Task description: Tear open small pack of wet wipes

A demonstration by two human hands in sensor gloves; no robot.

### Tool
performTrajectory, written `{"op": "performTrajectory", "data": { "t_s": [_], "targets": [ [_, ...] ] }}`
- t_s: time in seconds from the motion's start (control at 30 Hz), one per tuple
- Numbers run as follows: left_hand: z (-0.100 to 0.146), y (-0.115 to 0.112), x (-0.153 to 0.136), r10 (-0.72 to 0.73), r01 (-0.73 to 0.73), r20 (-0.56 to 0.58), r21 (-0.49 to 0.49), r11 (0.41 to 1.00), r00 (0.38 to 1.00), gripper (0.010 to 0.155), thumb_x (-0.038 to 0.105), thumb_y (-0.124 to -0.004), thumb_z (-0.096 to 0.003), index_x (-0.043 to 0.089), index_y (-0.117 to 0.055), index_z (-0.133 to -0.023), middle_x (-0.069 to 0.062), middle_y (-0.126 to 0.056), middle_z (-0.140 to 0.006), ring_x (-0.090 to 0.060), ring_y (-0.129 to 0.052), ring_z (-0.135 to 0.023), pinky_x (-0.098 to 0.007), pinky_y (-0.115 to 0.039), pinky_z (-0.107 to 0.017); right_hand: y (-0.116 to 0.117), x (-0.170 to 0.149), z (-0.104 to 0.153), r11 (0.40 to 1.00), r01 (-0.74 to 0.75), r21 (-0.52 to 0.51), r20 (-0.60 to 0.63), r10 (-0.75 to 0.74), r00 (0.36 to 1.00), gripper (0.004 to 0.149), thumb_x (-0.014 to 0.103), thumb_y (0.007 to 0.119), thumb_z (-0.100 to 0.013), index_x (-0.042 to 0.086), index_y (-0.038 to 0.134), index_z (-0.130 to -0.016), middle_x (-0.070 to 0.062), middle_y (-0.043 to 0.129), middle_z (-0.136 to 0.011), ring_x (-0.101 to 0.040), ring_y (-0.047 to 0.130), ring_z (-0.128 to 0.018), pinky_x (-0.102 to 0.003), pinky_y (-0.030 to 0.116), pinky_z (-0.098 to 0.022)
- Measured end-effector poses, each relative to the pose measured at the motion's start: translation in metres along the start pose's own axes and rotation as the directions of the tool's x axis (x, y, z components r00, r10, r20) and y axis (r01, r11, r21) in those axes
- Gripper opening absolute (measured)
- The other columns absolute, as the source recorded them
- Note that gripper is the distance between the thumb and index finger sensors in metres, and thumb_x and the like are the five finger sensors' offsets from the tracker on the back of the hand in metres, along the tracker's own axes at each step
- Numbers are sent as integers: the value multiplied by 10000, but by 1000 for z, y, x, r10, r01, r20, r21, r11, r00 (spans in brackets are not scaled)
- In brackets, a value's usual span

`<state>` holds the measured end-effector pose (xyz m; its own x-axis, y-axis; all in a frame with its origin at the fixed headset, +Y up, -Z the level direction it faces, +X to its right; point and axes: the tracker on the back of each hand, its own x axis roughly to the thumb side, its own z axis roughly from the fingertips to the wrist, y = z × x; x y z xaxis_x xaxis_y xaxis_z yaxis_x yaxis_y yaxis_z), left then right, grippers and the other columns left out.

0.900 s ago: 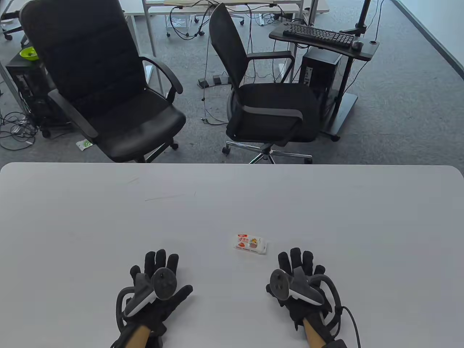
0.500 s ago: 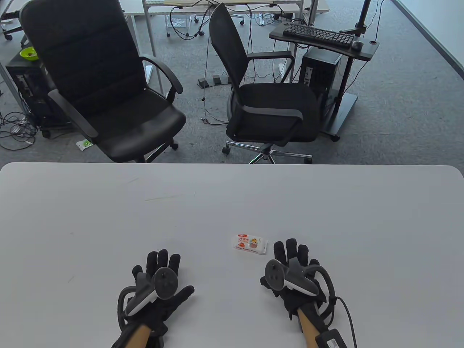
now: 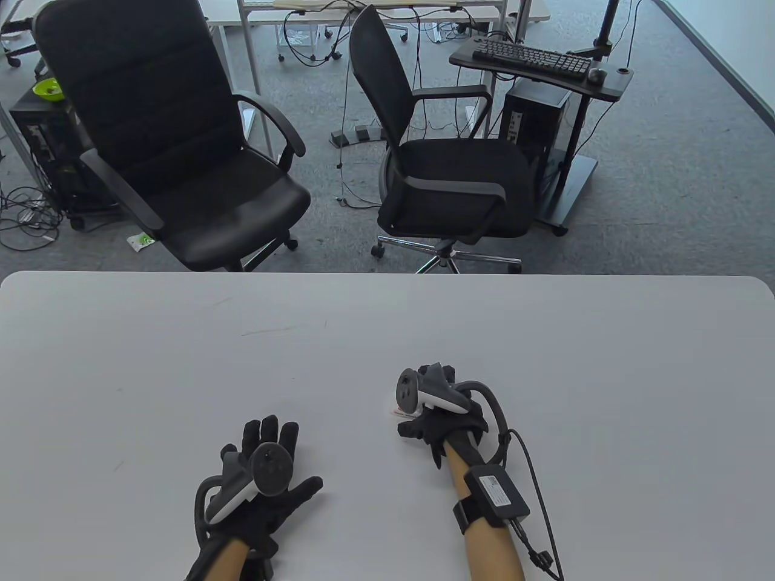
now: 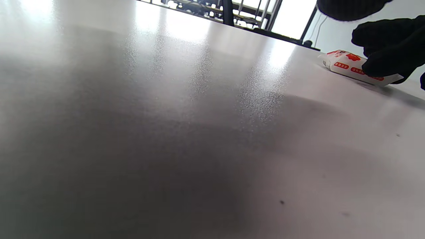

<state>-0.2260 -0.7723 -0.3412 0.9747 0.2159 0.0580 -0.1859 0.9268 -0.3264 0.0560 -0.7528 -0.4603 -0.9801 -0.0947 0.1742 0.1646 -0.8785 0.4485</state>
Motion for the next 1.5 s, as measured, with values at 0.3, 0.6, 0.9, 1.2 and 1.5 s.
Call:
{"op": "performTrajectory", "data": {
  "t_s": [0.3,0.6,0.9,1.2,1.5],
  "targets": [
    [-1,1,0,22,-22,10,3,1000,1000,894,730,-537,-472,369,41,-1052,-15,141,-1161,-362,80,-1143,-678,-92,-767,1,-2,-6,994,10,-113,2,-10,1000,698,545,688,-560,231,393,-1109,-187,564,-1093,-326,835,-725,-390,844,-455],
    [0,7,16,111,-131,177,105,986,978,967,691,-669,-451,359,5,-1059,-96,-129,-1218,-439,-476,-1151,-661,-477,-772,3,18,46,952,163,-259,335,-70,939,726,391,826,-521,169,449,-1100,-190,593,-1069,-321,840,-741,-352,856,-477],
    [-2,3,43,169,-207,317,88,974,933,986,588,-812,-431,402,-77,-1063,-54,-469,-1162,-342,-811,-975,-578,-694,-692,10,58,90,910,308,-276,615,-79,784,732,303,864,-509,115,479,-1102,-215,574,-1081,-326,820,-787,-358,860,-534],
    [9,14,38,145,-214,225,324,921,964,701,478,-918,-400,231,-627,-988,-36,-903,-822,-252,-1050,-631,-496,-851,-526,15,51,103,753,551,-359,588,-276,760,613,376,764,-585,83,555,-1081,-207,695,-1063,-475,798,-869,-575,791,-568],
    [20,16,58,3,-103,215,457,883,977,717,538,-943,-337,181,-719,-918,5,-983,-639,-174,-1109,-460,-431,-917,-423,17,78,114,777,480,-407,559,-204,804,600,511,737,-567,80,695,-983,-165,873,-913,-391,951,-723,-493,876,-485]
  ]
}}
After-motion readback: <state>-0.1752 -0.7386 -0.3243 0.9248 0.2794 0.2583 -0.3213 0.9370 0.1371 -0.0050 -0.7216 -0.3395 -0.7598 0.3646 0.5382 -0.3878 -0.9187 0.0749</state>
